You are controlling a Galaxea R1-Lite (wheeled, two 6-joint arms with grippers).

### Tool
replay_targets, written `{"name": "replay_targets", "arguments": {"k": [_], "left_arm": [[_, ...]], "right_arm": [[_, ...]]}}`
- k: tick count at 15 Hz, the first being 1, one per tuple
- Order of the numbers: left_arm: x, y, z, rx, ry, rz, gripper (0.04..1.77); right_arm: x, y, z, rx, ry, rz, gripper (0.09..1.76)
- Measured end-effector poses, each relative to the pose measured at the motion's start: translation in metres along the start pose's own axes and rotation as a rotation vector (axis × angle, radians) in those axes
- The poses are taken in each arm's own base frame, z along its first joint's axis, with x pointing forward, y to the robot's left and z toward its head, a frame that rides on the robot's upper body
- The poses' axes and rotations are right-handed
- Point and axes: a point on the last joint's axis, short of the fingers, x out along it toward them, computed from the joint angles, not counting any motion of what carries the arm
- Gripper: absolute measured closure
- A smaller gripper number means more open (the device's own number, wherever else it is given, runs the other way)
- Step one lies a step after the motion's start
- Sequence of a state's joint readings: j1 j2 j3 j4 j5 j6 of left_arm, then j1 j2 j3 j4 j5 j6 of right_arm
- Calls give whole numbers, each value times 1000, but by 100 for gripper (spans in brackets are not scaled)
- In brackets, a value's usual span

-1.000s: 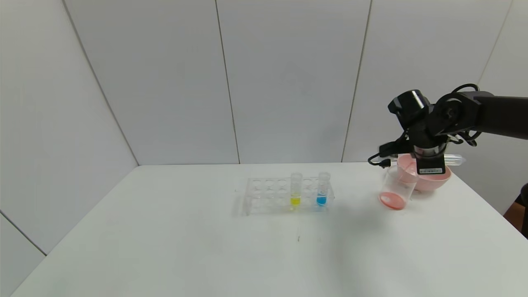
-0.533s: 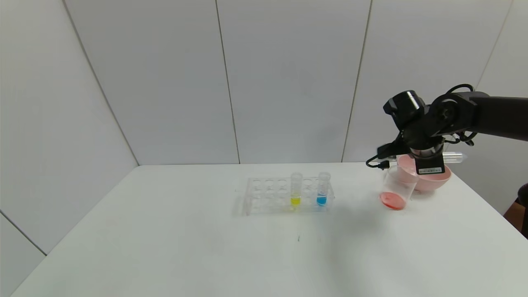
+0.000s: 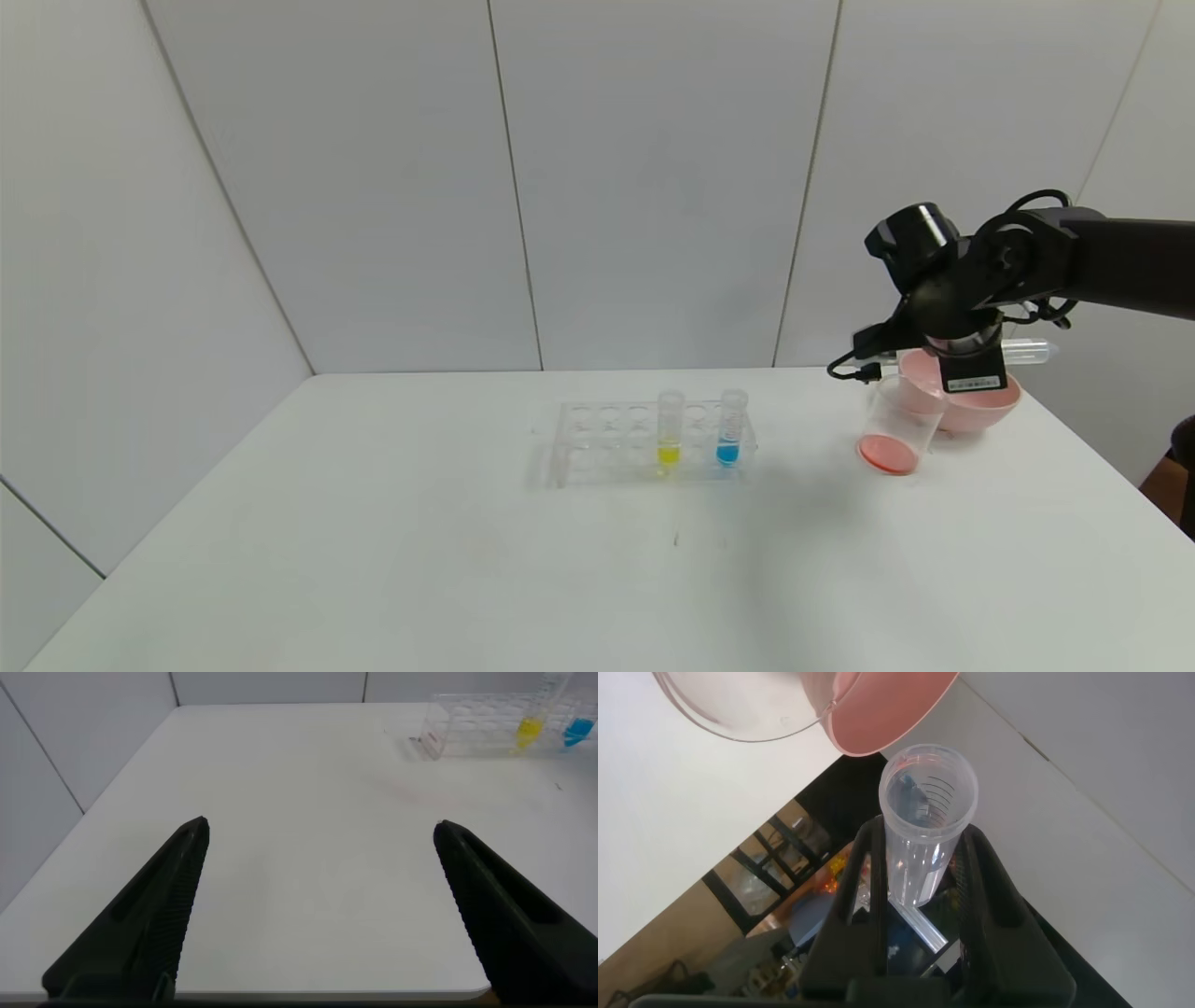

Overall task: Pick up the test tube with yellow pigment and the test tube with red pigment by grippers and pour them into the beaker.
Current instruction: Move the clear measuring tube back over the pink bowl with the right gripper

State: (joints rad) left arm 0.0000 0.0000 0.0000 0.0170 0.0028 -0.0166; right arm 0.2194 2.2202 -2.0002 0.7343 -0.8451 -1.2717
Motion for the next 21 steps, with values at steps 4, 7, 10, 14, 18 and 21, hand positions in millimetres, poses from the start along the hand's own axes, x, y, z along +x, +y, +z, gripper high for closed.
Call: {"name": "replay_targets", "arguments": {"k": [4,7,10,14,18,21], "left_arm": [[0,0,0,0,0,0,9],[0,0,0,0,0,0,9],[0,0,0,0,0,0,9],[0,0,0,0,0,0,9],[0,0,0,0,0,0,9],[0,0,0,0,0,0,9]], "right_arm": [[-2,-6,3,54,-28,-44,136],[-2,-11,0,95,-85,-49,136],[-3,-15,-11,192,-214,-2,136],[0,-20,-37,349,-206,36,136],[-4,-27,-61,577,-398,131,136],[-3,-26,-92,706,-535,233,136]]}}
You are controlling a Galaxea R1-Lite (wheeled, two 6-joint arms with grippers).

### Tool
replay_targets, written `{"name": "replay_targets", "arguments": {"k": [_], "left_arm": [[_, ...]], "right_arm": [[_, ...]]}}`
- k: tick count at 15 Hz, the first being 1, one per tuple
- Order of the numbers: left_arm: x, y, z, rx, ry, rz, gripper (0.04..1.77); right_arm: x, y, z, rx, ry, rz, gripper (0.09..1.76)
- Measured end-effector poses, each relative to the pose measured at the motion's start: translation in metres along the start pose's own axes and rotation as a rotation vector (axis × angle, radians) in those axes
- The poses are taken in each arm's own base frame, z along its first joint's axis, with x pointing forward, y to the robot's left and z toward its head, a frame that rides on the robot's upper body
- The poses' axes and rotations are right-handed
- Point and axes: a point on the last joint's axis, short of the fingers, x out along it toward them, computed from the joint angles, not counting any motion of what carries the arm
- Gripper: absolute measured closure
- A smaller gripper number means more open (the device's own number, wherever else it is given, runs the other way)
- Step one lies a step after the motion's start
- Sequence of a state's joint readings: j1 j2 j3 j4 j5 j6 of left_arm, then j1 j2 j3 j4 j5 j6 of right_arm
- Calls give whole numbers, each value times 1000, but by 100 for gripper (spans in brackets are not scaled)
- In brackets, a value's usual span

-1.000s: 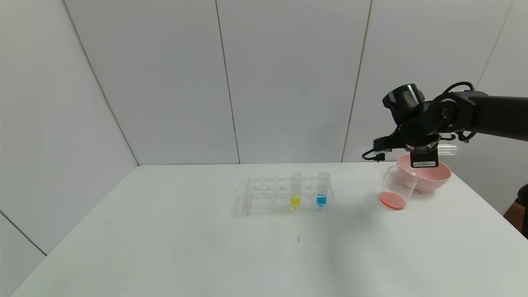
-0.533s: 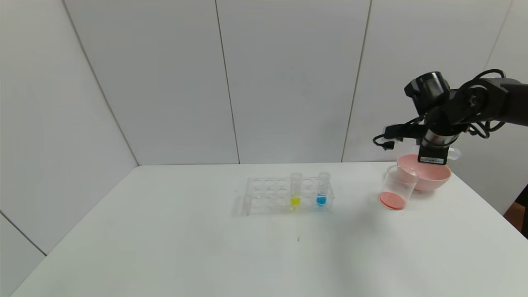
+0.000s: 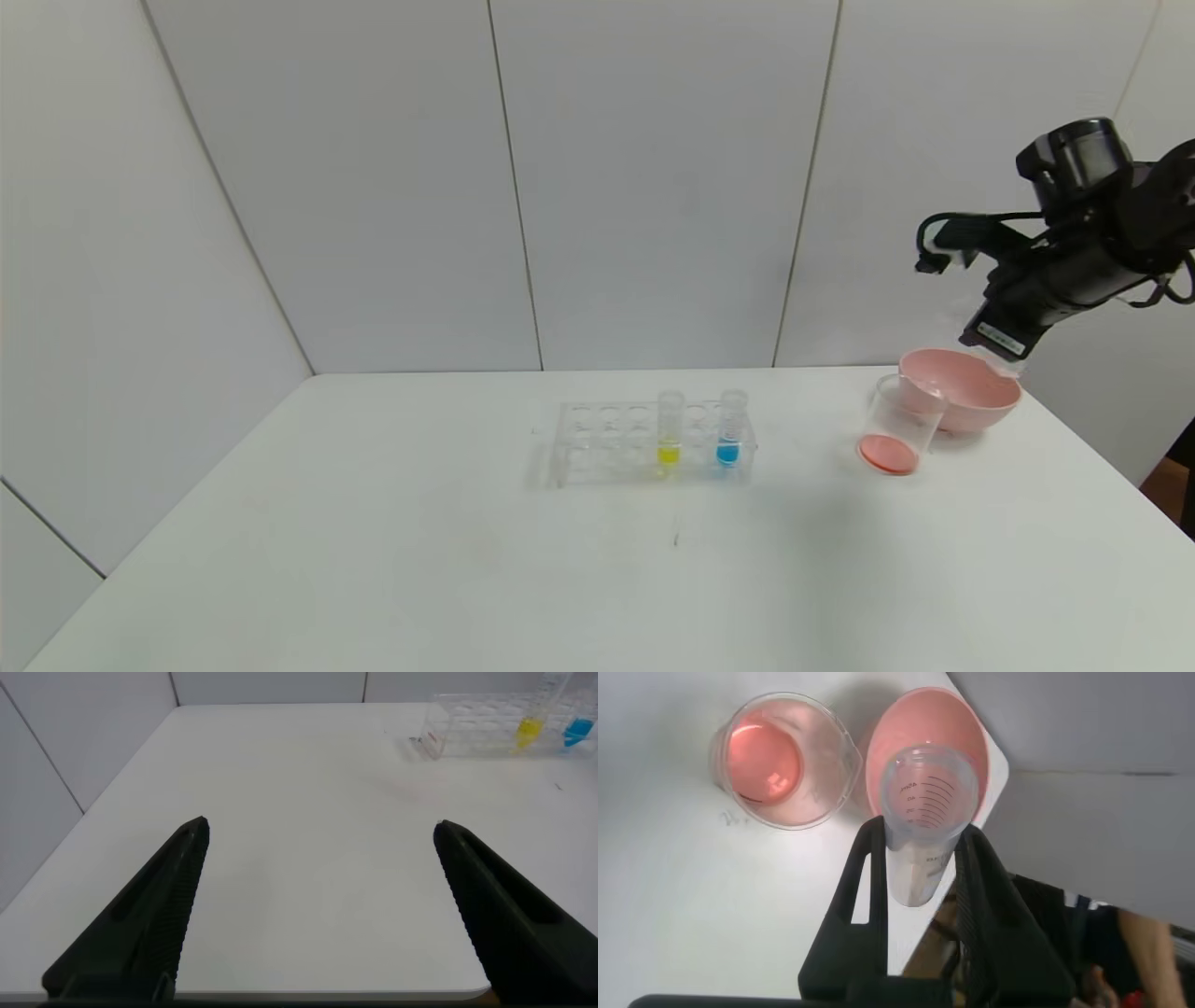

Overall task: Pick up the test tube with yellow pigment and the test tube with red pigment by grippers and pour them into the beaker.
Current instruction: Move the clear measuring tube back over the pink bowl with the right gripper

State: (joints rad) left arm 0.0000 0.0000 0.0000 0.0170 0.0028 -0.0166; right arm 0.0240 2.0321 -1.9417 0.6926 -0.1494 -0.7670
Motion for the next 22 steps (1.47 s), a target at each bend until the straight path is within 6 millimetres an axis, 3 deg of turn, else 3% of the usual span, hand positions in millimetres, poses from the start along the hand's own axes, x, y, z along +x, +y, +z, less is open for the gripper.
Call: {"name": "replay_targets", "arguments": {"k": [4,8,10,14,22], "left_arm": [[0,0,0,0,0,0,9],[0,0,0,0,0,0,9],[0,0,0,0,0,0,9],[0,0,0,0,0,0,9],[0,0,0,0,0,0,9]], "right_arm": [[-21,-16,-15,323,-114,68,136],[-21,-42,-7,584,-346,-47,136],[-10,-52,-9,672,-413,-87,136],[16,-58,-25,777,-370,-95,136],[74,-38,-55,806,-488,-155,136]]}}
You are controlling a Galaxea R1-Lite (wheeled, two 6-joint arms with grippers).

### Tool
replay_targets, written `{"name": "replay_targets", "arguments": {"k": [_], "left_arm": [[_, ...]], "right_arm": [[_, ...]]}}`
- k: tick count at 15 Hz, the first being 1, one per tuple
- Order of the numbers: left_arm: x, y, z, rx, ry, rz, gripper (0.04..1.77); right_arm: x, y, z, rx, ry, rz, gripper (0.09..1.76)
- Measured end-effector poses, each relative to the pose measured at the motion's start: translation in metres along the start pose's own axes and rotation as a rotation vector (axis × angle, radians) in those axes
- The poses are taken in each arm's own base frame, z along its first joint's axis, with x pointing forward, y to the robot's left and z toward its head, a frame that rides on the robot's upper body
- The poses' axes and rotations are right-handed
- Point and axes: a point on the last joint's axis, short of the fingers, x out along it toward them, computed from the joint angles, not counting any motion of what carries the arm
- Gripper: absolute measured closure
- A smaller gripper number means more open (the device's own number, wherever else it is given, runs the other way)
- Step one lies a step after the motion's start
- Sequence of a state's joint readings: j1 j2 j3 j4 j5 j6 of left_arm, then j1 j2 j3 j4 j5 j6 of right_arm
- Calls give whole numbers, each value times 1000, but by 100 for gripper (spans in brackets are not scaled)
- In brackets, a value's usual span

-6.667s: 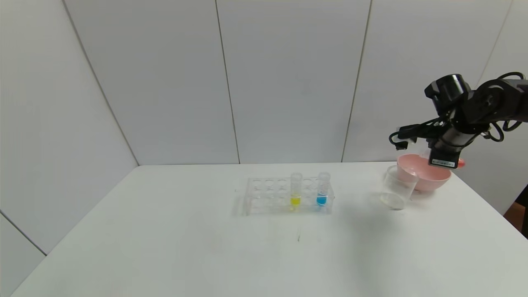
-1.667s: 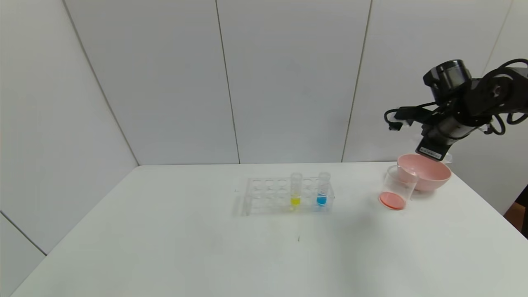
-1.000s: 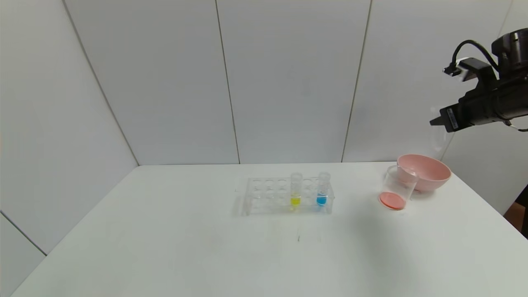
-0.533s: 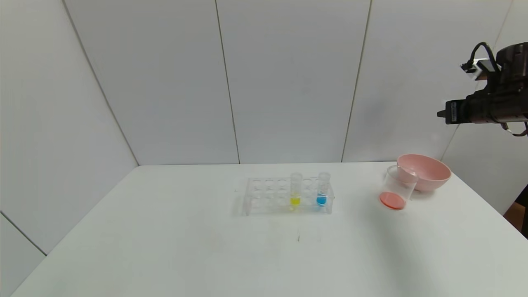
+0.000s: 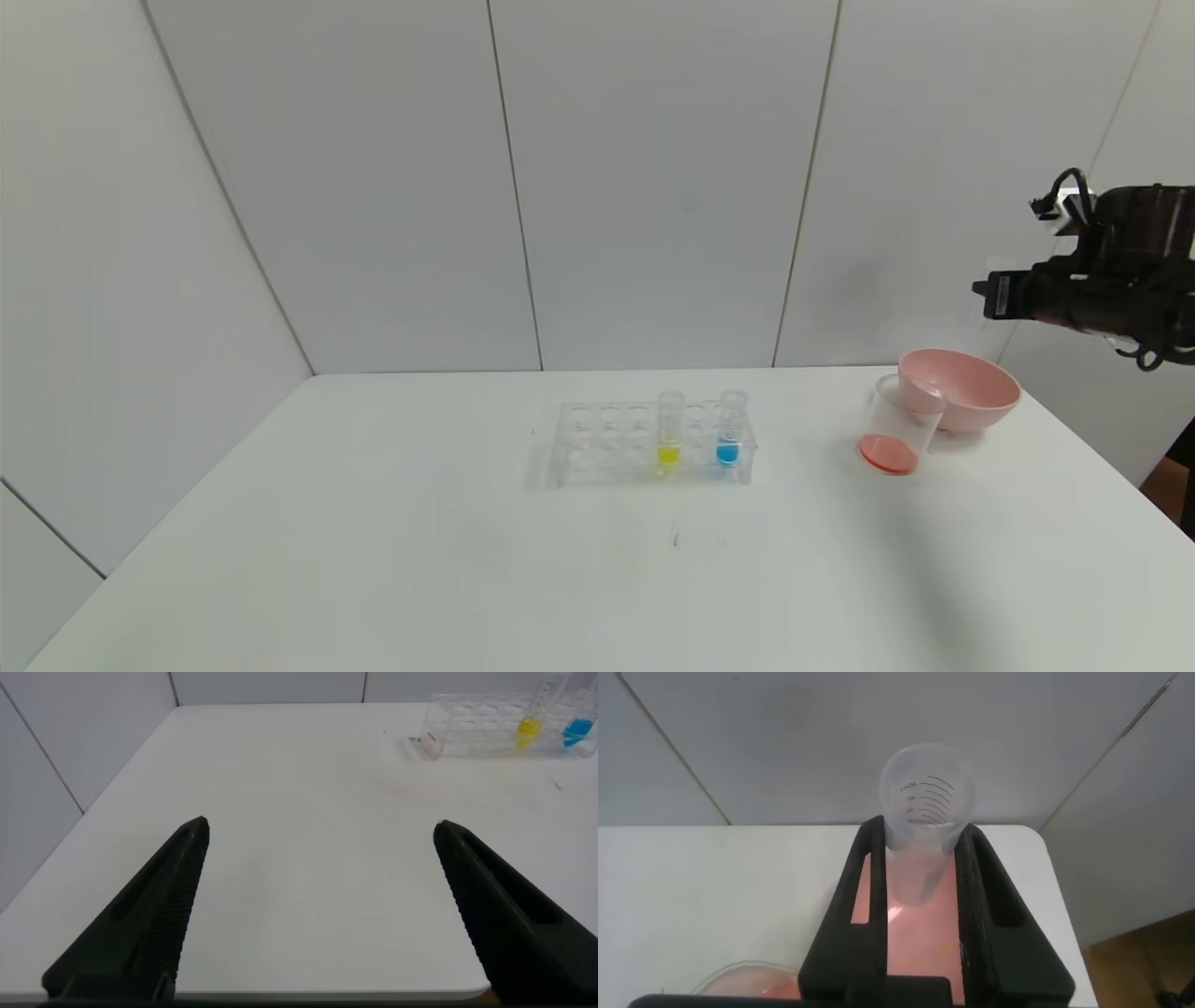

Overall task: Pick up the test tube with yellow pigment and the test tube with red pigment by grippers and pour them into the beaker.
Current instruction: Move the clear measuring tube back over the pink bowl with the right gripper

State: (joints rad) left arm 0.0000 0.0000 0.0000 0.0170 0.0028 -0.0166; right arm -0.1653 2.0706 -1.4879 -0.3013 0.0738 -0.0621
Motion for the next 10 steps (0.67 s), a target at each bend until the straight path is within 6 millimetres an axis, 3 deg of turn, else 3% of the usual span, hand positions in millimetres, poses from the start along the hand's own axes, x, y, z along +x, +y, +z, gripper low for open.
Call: {"name": "replay_targets", "arguments": {"k": [4,10], "left_arm": [[0,0,0,0,0,0,9],[0,0,0,0,0,0,9]], "right_arm": [[12,-7,-30,11,69,-14,136],[29,-14,-50,14,44,-27,136]]}}
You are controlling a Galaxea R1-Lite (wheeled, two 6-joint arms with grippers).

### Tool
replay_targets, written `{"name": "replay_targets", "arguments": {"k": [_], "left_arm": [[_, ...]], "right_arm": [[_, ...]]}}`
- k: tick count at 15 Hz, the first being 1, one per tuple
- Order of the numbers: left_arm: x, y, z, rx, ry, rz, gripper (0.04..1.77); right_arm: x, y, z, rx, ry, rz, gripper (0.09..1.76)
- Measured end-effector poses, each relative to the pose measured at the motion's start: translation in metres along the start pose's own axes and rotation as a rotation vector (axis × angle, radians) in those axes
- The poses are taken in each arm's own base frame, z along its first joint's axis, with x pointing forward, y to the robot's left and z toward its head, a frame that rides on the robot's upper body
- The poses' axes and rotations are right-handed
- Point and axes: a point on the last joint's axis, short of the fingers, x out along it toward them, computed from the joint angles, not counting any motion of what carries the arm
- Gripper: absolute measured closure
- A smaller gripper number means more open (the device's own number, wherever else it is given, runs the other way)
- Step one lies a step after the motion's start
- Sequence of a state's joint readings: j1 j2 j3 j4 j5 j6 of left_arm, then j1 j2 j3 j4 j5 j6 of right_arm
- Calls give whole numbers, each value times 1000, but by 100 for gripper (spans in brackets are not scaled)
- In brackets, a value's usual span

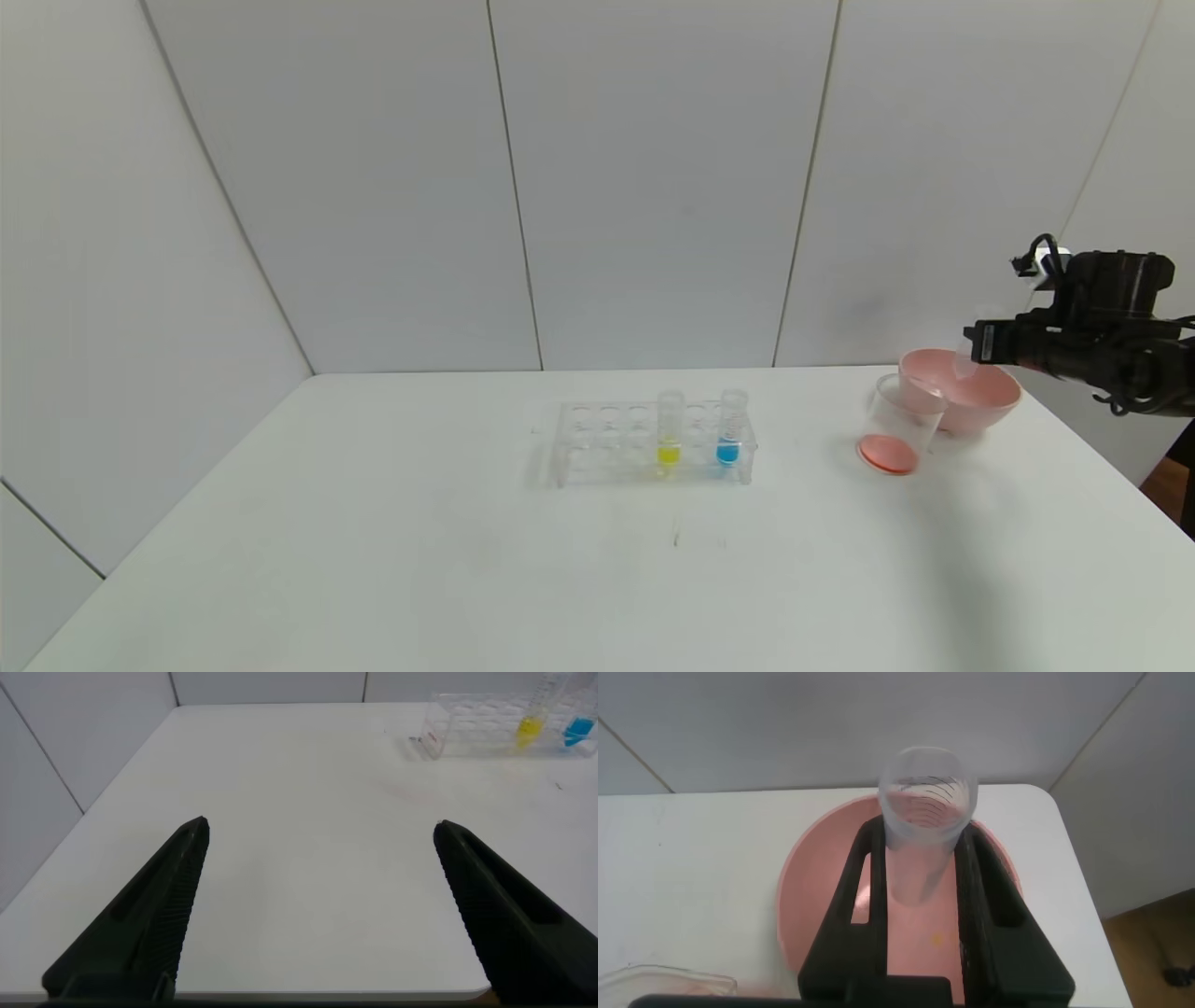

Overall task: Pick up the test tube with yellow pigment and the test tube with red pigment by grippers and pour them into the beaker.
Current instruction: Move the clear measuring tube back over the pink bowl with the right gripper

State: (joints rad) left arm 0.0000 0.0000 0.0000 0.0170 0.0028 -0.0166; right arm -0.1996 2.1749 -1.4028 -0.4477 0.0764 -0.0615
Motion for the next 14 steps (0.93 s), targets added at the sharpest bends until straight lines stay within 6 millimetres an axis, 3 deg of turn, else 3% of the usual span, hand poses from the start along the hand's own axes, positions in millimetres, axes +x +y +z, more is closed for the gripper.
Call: {"name": "replay_targets", "arguments": {"k": [9,14], "left_arm": [[0,0,0,0,0,0,9],[0,0,0,0,0,0,9]], "right_arm": [[2,0,-5,1,23,1,136],[3,-1,-6,3,25,0,80]]}}
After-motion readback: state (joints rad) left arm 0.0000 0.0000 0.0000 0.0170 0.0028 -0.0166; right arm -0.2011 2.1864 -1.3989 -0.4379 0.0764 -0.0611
